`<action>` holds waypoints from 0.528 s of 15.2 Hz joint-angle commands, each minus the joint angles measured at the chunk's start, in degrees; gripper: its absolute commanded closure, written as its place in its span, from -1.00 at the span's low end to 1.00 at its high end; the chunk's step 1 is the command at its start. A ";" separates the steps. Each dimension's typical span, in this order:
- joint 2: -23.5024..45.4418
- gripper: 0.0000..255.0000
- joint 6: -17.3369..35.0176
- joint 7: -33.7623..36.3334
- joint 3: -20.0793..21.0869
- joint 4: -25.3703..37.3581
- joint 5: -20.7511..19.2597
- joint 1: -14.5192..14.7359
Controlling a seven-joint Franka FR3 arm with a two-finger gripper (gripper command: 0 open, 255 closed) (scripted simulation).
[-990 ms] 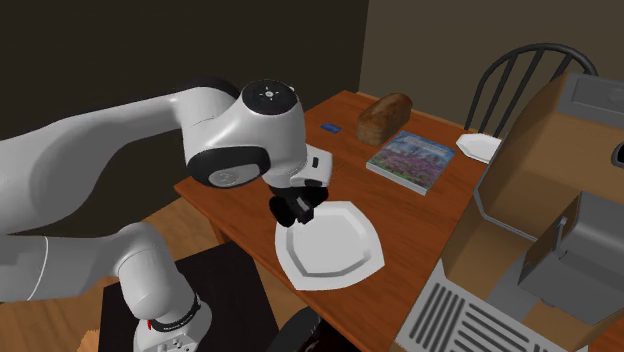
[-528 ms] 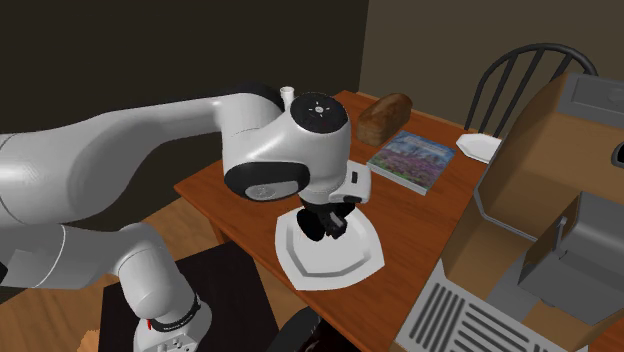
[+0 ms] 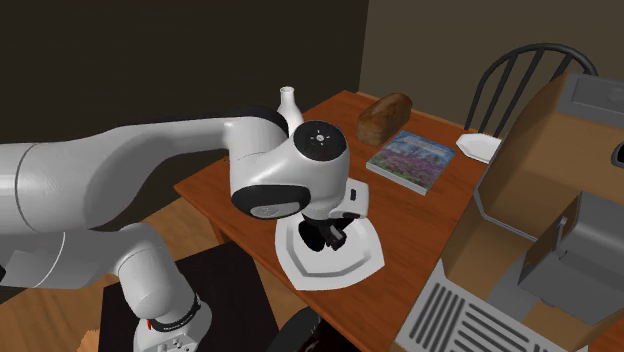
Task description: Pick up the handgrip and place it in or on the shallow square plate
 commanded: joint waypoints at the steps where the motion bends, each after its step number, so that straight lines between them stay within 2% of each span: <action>1: 0.21 1.00 1.54 -0.54 -0.52 -1.31 -0.12 -0.07; 5: 0.41 1.00 4.55 -1.25 -1.21 -4.19 -0.33 -0.23; 8: 0.41 1.00 4.55 -1.25 -1.21 -4.19 -0.33 -0.23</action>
